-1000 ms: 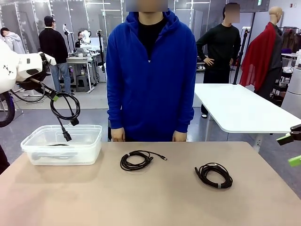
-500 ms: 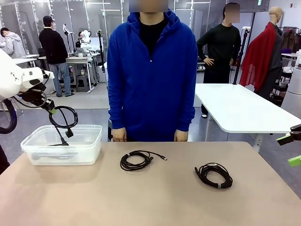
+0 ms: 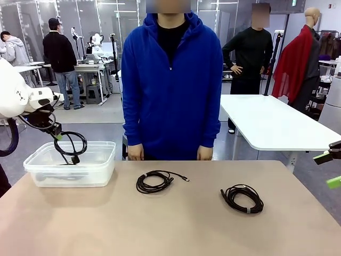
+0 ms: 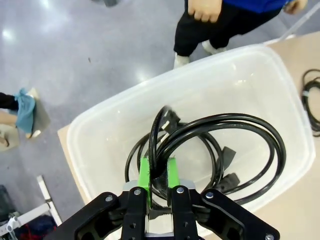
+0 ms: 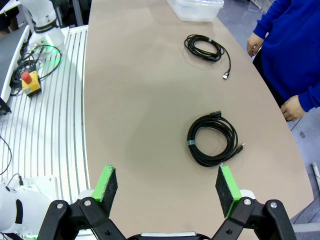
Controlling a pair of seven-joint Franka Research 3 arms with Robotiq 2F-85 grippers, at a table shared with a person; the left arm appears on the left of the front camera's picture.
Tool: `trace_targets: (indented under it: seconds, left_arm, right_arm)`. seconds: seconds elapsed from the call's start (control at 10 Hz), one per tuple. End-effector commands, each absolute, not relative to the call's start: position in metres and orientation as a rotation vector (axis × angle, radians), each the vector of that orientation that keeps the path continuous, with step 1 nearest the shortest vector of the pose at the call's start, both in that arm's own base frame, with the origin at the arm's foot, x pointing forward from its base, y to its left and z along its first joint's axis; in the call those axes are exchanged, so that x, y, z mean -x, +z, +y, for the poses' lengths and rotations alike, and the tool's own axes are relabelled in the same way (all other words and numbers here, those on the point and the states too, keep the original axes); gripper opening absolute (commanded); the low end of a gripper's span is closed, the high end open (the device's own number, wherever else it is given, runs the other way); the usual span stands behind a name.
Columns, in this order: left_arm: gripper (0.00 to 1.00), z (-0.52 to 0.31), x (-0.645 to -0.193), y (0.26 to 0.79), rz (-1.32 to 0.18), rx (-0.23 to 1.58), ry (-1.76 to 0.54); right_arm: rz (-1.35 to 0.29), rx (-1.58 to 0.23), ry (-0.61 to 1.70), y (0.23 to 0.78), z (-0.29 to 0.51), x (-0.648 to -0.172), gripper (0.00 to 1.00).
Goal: Organize and store the cables.
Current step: Place the Power Cable into the Organizing box.
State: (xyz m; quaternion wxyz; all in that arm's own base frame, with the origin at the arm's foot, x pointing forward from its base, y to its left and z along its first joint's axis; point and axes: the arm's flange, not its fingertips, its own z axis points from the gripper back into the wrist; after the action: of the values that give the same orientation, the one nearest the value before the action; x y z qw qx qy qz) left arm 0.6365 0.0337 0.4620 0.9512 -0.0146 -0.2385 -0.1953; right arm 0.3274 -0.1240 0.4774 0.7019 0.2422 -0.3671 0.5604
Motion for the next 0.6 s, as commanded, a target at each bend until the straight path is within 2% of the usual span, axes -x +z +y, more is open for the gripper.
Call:
trace_targets:
  seconds: [0.0,0.3,0.4,0.5]
  left_arm:
    - [0.15,0.034,-0.648,0.449,-0.406,0.025,-0.378]
    - [0.15,0.036,-0.651,0.423,-0.36,0.006,-0.339]
    - [0.26,0.036,-0.649,0.423,-0.353,0.004,-0.333]
    - [0.41,0.038,-0.648,0.424,-0.357,0.005,-0.322]
  right_arm:
    - [-0.824,-0.544,1.249,0.476,-0.123,-0.327,1.0]
    - [-0.824,-0.544,1.249,0.476,-0.123,-0.327,1.0]
    - [-0.824,-0.544,1.249,0.476,-0.123,-0.327,1.0]
    - [-0.824,-0.544,1.249,0.476,-0.123,-0.327,1.0]
